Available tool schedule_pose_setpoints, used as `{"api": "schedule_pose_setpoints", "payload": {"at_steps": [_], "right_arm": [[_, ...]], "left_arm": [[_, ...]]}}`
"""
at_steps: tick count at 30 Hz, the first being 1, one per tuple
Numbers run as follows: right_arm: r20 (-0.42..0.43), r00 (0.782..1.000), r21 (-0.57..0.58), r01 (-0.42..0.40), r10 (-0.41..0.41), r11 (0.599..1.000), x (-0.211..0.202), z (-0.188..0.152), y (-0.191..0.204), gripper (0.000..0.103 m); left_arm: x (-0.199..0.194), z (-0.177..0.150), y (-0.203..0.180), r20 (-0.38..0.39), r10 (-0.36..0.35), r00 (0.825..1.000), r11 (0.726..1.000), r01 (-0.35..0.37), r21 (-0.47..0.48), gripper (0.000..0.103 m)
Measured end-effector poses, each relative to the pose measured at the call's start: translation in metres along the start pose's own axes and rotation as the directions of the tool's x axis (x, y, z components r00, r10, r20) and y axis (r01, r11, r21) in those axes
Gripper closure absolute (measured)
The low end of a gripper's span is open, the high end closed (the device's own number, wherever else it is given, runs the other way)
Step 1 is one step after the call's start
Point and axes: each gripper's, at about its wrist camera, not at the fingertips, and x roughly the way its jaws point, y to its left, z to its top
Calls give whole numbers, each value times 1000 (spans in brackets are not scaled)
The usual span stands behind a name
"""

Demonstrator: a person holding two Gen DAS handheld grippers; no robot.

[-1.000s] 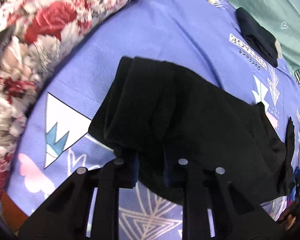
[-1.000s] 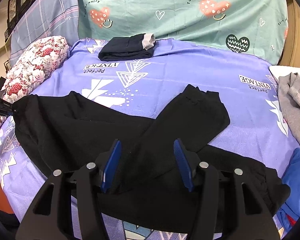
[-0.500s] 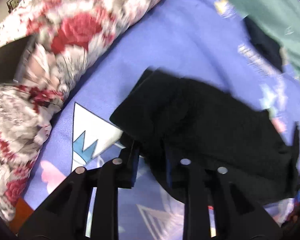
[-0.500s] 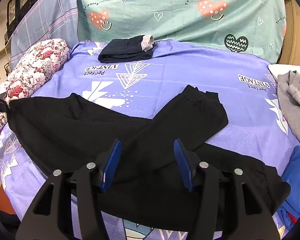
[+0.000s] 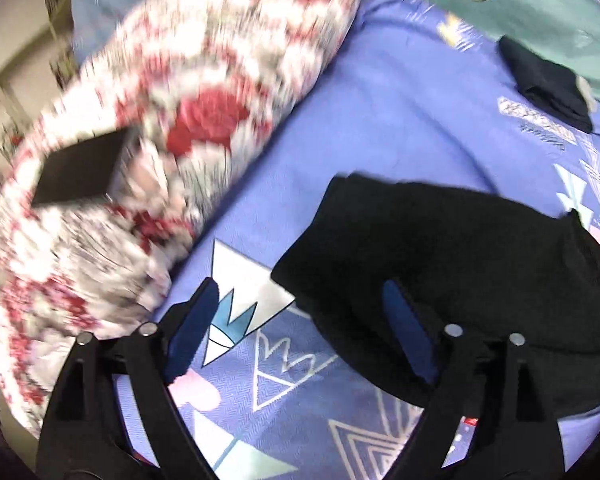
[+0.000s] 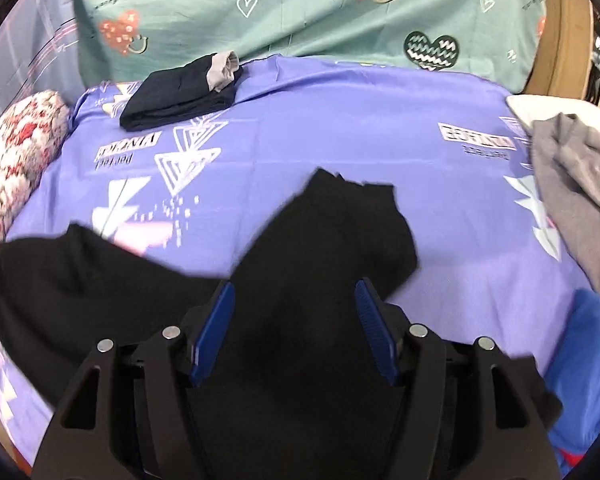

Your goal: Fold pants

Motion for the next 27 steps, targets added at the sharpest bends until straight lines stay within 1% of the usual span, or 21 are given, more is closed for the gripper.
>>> {"api": "schedule_pose_setpoints", "payload": {"at_steps": [2,5,6,9,10,11,12,14,15,17,18,20,21,22,23,24,25,27], "right_arm": [[-28,999,13,33,-32,999,21,19,5,40],[-84,991,15,102,-101,995,57,39,18,40],[-113,986,17,122,-120,992,71,44,22,40],[-178,971,4,166,-162,986,99,49,30,40],[-203,960,-10,194,-192,981,109,49,32,40],[-218,954,-18,208,-207,978,114,48,33,43],[-215,955,-8,208,-205,978,115,48,32,46],[-223,951,4,221,-215,975,113,49,25,75],[-230,947,3,231,-224,973,112,49,23,95],[-232,957,43,191,-176,981,104,49,10,97],[-222,962,57,178,-161,982,97,49,4,97],[-150,982,92,132,-118,987,67,50,-8,97],[-108,990,115,103,-90,988,48,51,-13,97],[-49,998,154,49,-41,987,20,51,-22,97],[1,1000,185,1,-2,983,-3,50,-28,97],[58,998,210,-42,30,977,-30,46,-37,97],[132,990,235,-79,48,969,-64,38,-51,97],[229,972,279,-119,54,953,-112,17,-75,97]], "left_arm": [[-13,-1,-14,32,-20,999,1000,20,15,14],[-19,-10,-41,35,-90,995,994,88,61,14],[-20,-14,-53,30,-112,993,990,110,85,14],[-14,-28,-81,13,-147,989,981,144,130,14],[-10,-31,-87,3,-157,988,978,155,140,14],[-5,-34,-93,-11,-165,986,975,165,152,14],[0,-37,-101,-29,-175,984,970,177,165,14],[4,-43,-110,-49,-184,982,966,190,178,14],[8,-45,-113,-65,-190,980,963,198,180,14],[14,-46,-114,-86,-207,975,961,219,169,12],[20,-47,-113,-107,-220,970,961,234,144,11],[29,-48,-112,-135,-231,964,961,247,121,11],[33,-50,-113,-143,-230,963,961,248,124,11],[35,-50,-114,-143,-226,964,961,245,130,11],[35,-51,-115,-140,-221,965,960,241,143,10],[35,-51,-116,-136,-215,967,959,236,157,9],[36,-51,-116,-134,-211,968,959,232,165,9],[38,-51,-116,-130,-206,970,959,226,168,8]]}}
